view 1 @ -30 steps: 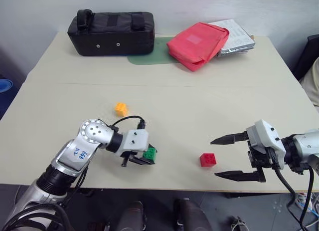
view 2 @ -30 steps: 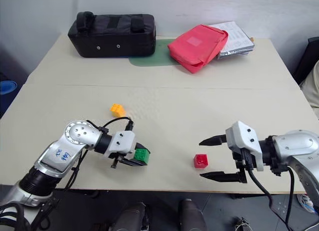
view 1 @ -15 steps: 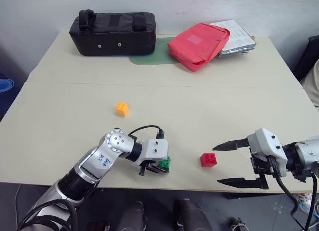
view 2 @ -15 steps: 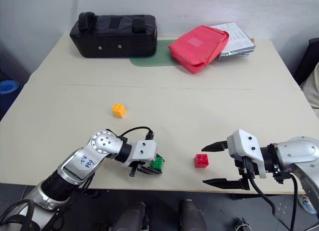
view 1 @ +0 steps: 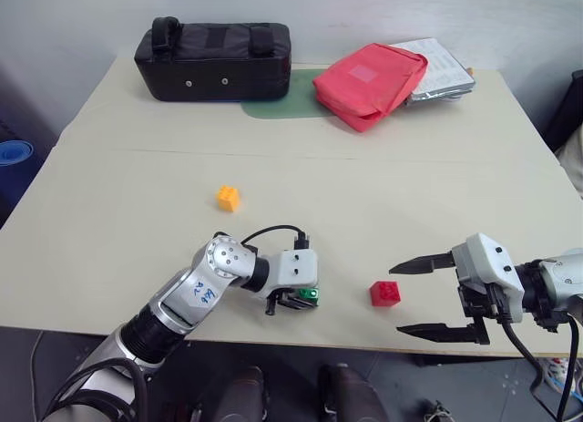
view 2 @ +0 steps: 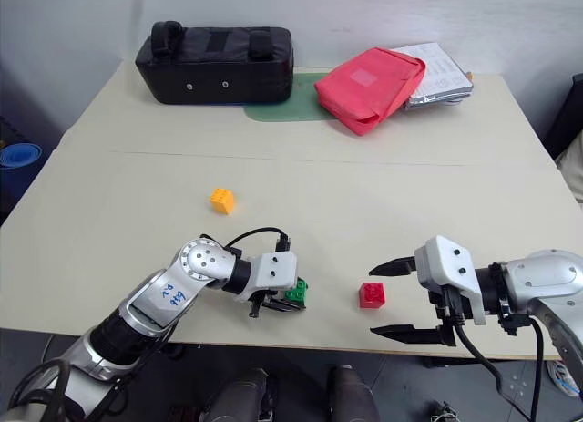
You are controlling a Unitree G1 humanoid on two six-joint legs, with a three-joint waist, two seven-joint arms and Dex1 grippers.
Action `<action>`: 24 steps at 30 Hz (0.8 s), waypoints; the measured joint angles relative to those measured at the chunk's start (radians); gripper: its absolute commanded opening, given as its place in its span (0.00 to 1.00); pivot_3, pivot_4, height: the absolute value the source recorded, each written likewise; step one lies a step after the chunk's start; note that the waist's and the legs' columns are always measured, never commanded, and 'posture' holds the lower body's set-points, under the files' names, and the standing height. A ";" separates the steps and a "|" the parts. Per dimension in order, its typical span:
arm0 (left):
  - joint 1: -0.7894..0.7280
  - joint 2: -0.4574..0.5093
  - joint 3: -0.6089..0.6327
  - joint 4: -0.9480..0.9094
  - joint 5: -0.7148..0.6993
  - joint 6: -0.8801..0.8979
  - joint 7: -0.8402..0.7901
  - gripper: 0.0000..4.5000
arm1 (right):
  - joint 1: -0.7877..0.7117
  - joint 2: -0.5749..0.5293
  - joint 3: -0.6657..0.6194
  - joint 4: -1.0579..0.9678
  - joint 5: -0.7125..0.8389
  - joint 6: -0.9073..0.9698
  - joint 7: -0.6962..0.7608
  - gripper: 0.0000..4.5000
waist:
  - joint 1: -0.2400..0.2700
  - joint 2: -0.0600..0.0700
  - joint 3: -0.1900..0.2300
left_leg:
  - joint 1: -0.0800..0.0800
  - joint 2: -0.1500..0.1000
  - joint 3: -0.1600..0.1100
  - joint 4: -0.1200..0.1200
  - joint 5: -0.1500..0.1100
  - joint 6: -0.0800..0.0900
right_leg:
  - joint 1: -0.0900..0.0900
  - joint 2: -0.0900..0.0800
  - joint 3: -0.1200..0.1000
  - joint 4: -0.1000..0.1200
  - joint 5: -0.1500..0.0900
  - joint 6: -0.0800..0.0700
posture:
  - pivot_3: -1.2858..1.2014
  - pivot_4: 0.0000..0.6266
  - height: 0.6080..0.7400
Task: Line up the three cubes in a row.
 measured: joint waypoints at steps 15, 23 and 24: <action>0.024 0.021 0.030 -0.020 -0.039 0.021 -0.010 0.99 | -0.016 0.000 0.006 0.001 -0.001 0.000 -0.009 1.00 | -0.002 0.000 0.000 | 0.000 0.000 0.000 0.000 0.000 0.000 | 0.000 0.000 0.000 0.000 0.000 0.000 | 0.52 0.24 1.00; 0.159 0.165 0.255 -0.126 -0.148 0.037 -0.022 0.99 | -0.075 0.000 0.051 0.042 -0.020 -0.020 0.003 1.00 | -0.007 0.000 0.000 | 0.000 0.001 0.000 0.000 0.000 0.000 | 0.000 0.000 0.000 -0.001 0.000 0.000 | 0.52 0.24 1.00; 0.200 0.194 0.314 -0.138 -0.173 0.040 -0.024 0.99 | -0.094 0.000 0.056 0.051 -0.020 -0.019 0.003 1.00 | -0.010 0.000 0.000 | 0.000 0.001 0.000 -0.001 0.000 0.000 | 0.000 0.000 0.000 -0.001 0.000 0.000 | 0.52 0.24 1.00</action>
